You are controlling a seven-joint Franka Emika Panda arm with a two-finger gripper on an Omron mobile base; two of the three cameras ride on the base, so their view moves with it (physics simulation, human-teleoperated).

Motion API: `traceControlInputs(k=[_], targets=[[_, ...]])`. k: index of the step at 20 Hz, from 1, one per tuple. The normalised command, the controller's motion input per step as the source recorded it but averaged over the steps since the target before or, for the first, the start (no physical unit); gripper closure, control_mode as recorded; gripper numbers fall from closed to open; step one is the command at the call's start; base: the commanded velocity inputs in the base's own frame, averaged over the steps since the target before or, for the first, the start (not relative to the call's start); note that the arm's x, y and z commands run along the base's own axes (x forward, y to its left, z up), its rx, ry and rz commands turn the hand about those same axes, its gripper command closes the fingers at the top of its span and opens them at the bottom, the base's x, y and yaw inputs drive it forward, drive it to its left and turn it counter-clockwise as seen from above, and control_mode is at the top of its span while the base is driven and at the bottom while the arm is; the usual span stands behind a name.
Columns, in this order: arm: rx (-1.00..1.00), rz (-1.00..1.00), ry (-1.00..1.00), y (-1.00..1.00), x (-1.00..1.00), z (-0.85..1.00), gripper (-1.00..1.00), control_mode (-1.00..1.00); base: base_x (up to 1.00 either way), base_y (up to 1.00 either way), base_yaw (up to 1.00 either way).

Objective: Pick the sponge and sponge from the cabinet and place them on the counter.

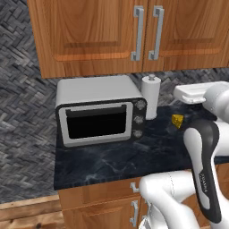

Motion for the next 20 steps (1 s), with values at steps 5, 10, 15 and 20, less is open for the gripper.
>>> traceControlInputs(k=[5,10,15,20], targets=[[0.06,0.0,-0.08,0.0,0.02,0.23,-1.0,-1.0,0.0,0.0,0.0],[0.01,0.0,-0.09,0.0,0.0,0.31,-1.0,-1.0,0.0,0.0,0.0],[0.0,0.0,-0.03,0.0,0.05,0.3,-1.0,-1.0,0.0,0.0,0.0],[-0.01,0.0,0.0,0.0,0.24,0.15,-1.0,-1.0,0.0,0.0,0.0]])
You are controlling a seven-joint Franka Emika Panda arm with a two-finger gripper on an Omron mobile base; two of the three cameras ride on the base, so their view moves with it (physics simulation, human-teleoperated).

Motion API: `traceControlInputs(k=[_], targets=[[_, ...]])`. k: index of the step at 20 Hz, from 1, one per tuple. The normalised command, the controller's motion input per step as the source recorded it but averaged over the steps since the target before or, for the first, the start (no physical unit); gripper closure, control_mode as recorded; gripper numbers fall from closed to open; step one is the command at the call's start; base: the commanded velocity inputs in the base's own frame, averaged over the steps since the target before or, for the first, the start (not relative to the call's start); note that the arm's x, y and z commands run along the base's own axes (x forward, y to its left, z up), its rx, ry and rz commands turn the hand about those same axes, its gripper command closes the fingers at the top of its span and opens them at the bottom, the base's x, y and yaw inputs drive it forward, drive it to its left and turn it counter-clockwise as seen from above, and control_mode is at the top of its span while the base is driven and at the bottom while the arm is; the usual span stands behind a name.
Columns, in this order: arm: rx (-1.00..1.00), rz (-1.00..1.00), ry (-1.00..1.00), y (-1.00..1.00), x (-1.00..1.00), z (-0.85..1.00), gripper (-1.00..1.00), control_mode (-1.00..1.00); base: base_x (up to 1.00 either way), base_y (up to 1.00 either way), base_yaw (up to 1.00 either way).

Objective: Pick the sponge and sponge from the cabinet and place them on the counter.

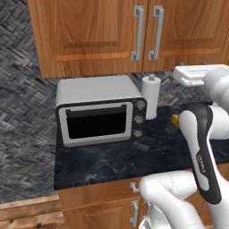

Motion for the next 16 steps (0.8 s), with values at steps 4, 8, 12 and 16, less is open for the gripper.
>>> traceControlInputs(k=[4,8,12,16], targets=[[0.0,0.0,0.0,0.0,0.36,0.0,-1.0,-1.0,0.0,0.0,0.0],[0.0,0.0,0.0,0.0,0.41,0.0,-1.0,-1.0,0.0,0.0,0.0],[0.0,0.0,-0.01,0.0,0.4,0.0,-1.0,-1.0,0.0,0.0,0.0],[0.0,0.0,-0.02,0.0,0.39,0.0,-1.0,-1.0,0.0,0.0,0.0]])
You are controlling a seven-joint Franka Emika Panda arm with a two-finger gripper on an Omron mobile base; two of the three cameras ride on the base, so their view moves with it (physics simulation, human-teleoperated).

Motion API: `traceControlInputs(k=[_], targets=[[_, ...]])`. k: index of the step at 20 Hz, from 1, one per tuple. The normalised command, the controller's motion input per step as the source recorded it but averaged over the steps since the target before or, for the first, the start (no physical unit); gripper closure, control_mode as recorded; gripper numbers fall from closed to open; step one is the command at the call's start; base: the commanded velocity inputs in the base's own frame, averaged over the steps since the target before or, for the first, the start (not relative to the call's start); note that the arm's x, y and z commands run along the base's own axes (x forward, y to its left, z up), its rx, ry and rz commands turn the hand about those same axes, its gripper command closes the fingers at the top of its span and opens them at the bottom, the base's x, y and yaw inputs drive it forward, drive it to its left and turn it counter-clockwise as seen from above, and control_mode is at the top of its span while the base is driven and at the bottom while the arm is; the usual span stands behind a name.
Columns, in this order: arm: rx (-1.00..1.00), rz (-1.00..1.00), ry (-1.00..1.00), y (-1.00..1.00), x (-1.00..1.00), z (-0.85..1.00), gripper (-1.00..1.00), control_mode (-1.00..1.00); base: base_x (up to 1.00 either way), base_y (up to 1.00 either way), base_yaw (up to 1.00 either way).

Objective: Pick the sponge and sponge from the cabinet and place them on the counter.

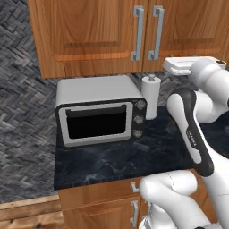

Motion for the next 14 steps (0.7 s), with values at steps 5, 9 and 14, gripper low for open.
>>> traceControlInputs(k=[5,9,14], targets=[[0.0,0.0,0.0,0.0,0.39,0.0,-1.0,-1.0,0.0,0.0,0.0],[0.0,0.0,0.0,0.0,0.33,0.0,-1.0,-1.0,0.0,0.0,0.0],[0.0,0.0,0.0,0.09,0.32,0.0,-1.0,-1.0,0.0,0.0,0.0]])
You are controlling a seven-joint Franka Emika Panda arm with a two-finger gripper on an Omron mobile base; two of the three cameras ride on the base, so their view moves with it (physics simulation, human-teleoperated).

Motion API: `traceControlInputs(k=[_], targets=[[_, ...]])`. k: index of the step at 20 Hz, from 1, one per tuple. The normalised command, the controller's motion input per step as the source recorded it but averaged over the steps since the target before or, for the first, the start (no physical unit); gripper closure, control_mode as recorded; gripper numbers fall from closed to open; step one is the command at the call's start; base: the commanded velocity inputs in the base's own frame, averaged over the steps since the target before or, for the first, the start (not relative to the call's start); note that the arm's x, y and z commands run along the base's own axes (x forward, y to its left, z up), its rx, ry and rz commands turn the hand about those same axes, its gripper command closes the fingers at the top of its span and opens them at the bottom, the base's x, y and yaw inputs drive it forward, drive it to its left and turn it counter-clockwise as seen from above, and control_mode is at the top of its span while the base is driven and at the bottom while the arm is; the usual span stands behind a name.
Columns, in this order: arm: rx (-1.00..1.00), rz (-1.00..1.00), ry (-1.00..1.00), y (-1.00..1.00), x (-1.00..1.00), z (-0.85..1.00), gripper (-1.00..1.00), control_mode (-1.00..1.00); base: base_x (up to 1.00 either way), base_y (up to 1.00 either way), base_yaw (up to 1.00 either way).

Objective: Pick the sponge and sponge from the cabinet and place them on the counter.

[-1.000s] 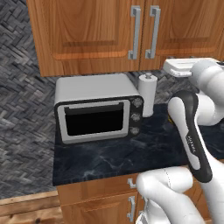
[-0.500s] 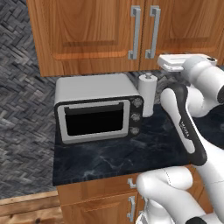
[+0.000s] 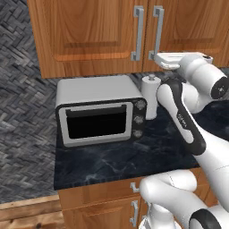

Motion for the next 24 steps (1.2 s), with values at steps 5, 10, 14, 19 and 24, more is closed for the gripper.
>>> traceControlInputs(k=[5,10,14,19,24], targets=[[-0.01,0.0,0.0,0.15,0.31,0.0,-1.0,-1.0,0.0,0.0,0.0],[0.0,0.0,0.0,0.0,0.31,0.0,-1.0,-1.0,0.0,0.0,0.0],[0.0,0.0,-0.01,0.0,0.36,0.0,-1.0,-1.0,0.0,0.0,0.0],[0.0,0.0,0.0,0.0,0.34,0.0,-1.0,-1.0,0.0,0.0,0.0],[0.0,0.0,-0.02,-0.05,0.25,0.0,-1.0,-1.0,0.0,0.0,0.0]])
